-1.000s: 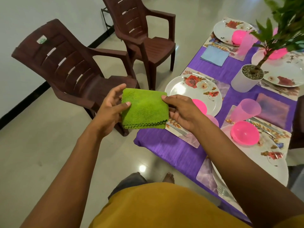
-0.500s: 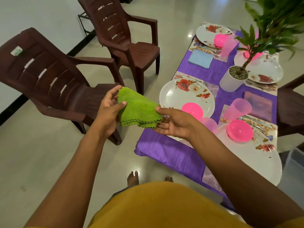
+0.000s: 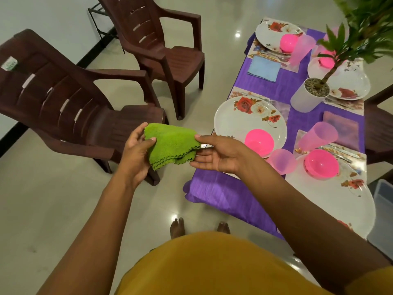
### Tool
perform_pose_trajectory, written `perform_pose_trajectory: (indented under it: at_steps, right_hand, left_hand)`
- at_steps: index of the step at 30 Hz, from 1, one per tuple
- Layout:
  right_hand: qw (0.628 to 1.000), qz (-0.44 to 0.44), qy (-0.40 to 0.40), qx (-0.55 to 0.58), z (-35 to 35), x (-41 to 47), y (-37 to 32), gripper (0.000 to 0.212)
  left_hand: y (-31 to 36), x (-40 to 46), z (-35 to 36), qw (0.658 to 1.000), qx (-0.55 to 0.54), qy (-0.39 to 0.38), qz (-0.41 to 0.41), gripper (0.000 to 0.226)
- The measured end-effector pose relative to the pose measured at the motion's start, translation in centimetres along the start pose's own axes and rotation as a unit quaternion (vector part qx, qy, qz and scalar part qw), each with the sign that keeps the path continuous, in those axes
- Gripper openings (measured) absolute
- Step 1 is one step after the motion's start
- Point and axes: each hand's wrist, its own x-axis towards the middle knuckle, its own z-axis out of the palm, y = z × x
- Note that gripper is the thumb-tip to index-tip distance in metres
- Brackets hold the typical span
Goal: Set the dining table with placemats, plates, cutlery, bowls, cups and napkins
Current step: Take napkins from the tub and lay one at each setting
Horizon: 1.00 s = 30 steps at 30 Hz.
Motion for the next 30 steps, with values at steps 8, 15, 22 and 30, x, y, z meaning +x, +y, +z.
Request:
perform_pose_trajectory:
  at_steps: [8, 15, 22, 30]
  right_hand:
    - [0.951, -0.169, 0.100, -0.240, 2.6, 0.7, -2.0, 0.018]
    - [0.770, -0.262, 0.084, -0.575, 3.8, 0.1, -4.0, 0.017]
    - [0.714, -0.298, 0.103, -0.625, 2.9, -1.4, -4.7, 0.020]
    - [0.722, -0.308, 0.120, -0.608, 0.6, -2.3, -4.6, 0.020]
  left_hand:
    - [-3.6, 1.0, -3.4, 0.994, 0.002, 0.041, -0.099, 0.040]
    - [-1.4, 1.4, -1.1, 0.929, 0.349, -0.058, 0.106, 0.058]
    - [1.6, 2.5, 1.4, 0.796, 0.468, -0.156, 0.351, 0.049]
    - [1.8, 1.9, 1.5, 0.747, 0.507, -0.200, 0.381, 0.032]
